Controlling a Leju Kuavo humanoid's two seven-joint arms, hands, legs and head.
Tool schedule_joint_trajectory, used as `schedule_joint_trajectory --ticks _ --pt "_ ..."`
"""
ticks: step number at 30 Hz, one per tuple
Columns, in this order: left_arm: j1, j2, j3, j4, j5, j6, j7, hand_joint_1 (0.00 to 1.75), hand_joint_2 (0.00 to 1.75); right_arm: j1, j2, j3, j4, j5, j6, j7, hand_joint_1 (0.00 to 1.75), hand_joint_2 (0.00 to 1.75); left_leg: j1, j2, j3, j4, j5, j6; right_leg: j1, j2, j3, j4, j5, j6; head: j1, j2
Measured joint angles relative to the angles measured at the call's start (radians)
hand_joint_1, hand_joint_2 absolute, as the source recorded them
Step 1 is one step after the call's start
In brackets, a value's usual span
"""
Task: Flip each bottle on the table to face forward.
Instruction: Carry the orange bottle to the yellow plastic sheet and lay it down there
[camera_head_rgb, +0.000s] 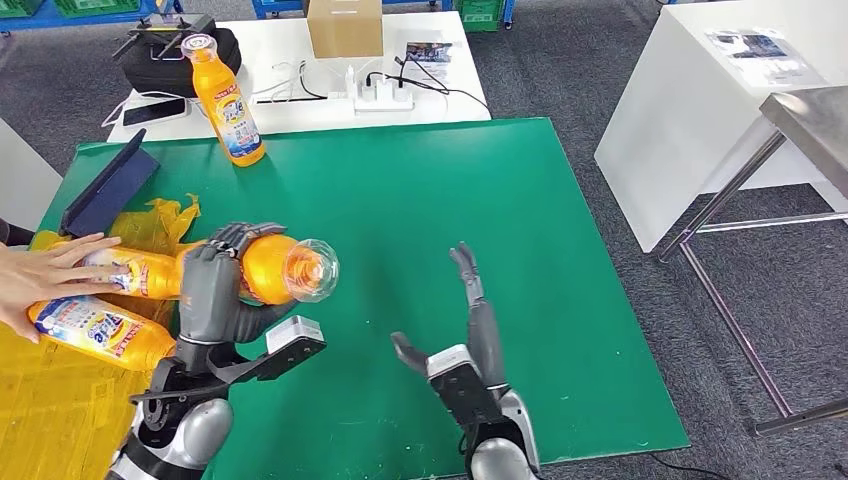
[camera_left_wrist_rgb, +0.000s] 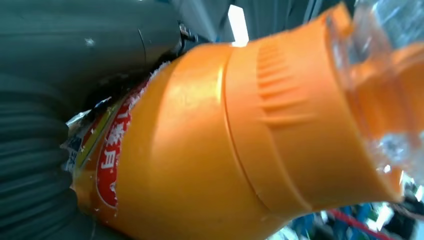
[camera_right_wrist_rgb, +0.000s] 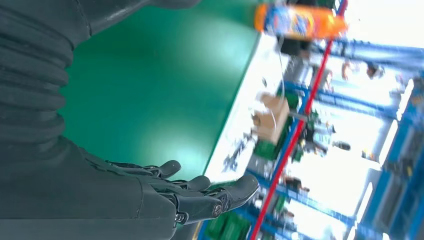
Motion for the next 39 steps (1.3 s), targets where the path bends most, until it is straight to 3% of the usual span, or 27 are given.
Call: schedule_joint_trajectory --ticks 3,6,12,24,32,36,39 --pt "-0.011 0.039 0.021 0.004 -0.169 -0.03 0.116 1.75 1.75 0.038 -0.001 -0.048 -0.079 -0.062 0.013 -0.002 0.0 1.75 0.0 0.0 0.0 0.0 0.0 0.0 0.0 0.0 0.0 0.0 0.0 0.0 0.0 0.0" --pt "-0.039 0.104 0.048 0.044 -0.3 -0.121 0.215 1.75 1.75 0.074 -0.003 -0.115 -0.164 -0.13 0.056 -0.005 0.0 1.75 0.0 0.001 0.0 0.0 0.0 0.0 0.0 0.0 -0.001 0.0 0.0 0.0 0.0 0.0" --pt "-0.104 0.198 0.067 0.198 -0.362 -0.275 0.241 1.75 1.75 0.096 -0.005 -0.214 -0.263 -0.139 0.115 0.002 0.0 1.75 0.0 0.001 0.002 0.0 0.0 0.0 0.0 0.001 -0.009 0.0 0.0 0.0 0.0 0.0" --pt "-0.191 0.232 0.05 0.487 -0.32 -0.324 0.277 1.75 1.75 0.083 -0.004 -0.237 -0.276 -0.121 0.127 0.006 0.0 1.75 0.0 0.001 -0.001 0.0 0.001 0.0 0.0 0.001 -0.001 0.0 0.001 0.0 0.0 0.0" --pt "-0.248 0.221 0.045 0.673 -0.279 -0.3 0.249 1.72 1.75 0.051 -0.004 -0.232 -0.247 -0.122 0.124 0.014 0.0 1.75 0.0 0.001 0.002 0.0 0.001 -0.001 0.0 0.001 -0.002 0.0 0.0 0.0 0.0 0.0" --pt "-0.257 0.202 0.043 0.724 -0.259 -0.281 0.243 0.0 1.75 0.042 -0.004 -0.226 -0.235 -0.123 0.124 0.017 0.0 1.75 0.0 0.0 0.003 0.0 0.001 0.0 0.0 0.001 -0.003 0.0 0.0 0.0 0.0 0.0" --pt "-0.259 0.183 0.04 0.751 -0.248 -0.251 0.244 0.0 1.75 0.037 -0.003 -0.22 -0.227 -0.122 0.123 0.021 0.0 1.75 0.0 0.001 0.003 0.0 0.001 0.0 0.0 0.001 0.0 0.0 0.0 0.0 0.0 0.0"
